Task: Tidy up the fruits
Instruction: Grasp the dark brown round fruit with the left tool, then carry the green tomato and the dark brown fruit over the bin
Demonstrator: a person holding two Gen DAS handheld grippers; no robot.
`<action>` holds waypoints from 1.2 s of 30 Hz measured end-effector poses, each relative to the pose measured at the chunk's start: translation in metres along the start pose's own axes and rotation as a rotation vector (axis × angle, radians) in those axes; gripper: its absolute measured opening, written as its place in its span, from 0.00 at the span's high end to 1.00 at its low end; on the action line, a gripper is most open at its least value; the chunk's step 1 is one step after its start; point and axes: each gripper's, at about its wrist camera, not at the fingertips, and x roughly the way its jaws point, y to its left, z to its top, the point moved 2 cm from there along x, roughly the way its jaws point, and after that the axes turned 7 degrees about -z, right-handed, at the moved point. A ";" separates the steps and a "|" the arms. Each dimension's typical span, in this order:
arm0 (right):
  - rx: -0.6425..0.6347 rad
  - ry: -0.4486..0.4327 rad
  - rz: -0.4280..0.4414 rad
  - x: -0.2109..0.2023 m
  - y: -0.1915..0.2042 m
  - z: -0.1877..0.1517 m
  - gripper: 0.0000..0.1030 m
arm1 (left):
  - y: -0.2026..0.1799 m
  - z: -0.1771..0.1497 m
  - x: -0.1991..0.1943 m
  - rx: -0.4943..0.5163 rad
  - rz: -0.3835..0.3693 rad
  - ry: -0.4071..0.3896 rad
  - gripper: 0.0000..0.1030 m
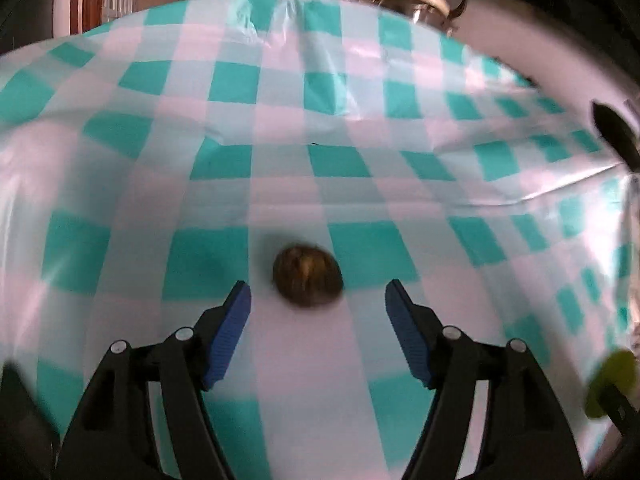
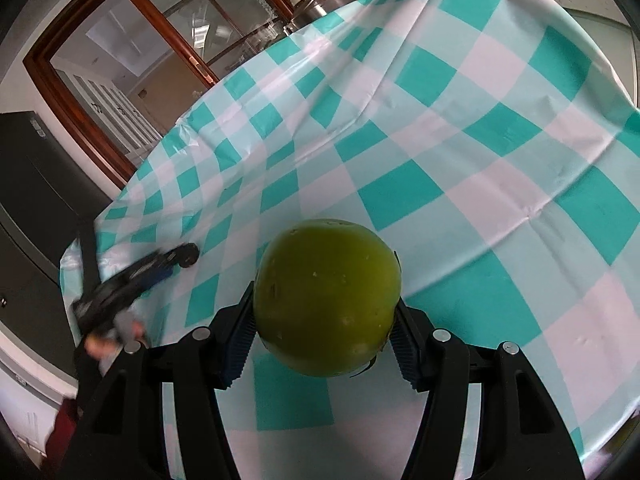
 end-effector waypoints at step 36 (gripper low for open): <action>0.085 -0.131 -0.380 -0.147 -0.197 -0.080 0.42 | -0.295 -0.148 -0.098 0.681 -0.274 -0.021 0.63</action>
